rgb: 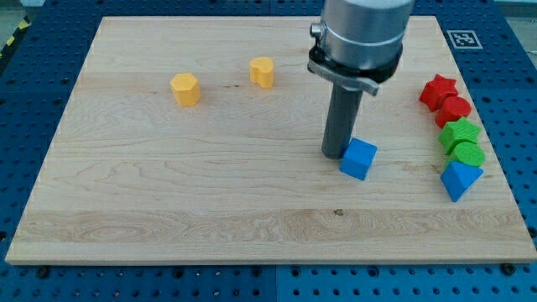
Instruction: Move the blue cube into the blue triangle
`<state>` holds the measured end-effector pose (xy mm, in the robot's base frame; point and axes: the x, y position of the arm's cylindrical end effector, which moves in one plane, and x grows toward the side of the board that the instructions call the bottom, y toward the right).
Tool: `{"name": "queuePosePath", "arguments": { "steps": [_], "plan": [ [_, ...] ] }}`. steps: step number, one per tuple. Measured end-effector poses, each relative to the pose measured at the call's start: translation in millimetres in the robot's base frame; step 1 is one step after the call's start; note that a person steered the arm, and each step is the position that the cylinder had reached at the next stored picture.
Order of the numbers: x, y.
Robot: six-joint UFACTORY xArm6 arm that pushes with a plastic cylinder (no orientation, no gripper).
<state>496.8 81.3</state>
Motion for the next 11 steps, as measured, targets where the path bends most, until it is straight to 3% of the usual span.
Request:
{"name": "queuePosePath", "arguments": {
  "steps": [2, 4, 5, 6, 11],
  "plan": [
    [25.5, 25.9],
    [-18.8, 11.4],
    [-12.2, 32.6],
    [24.3, 32.6],
    [63.2, 87.5]
  ]
}}
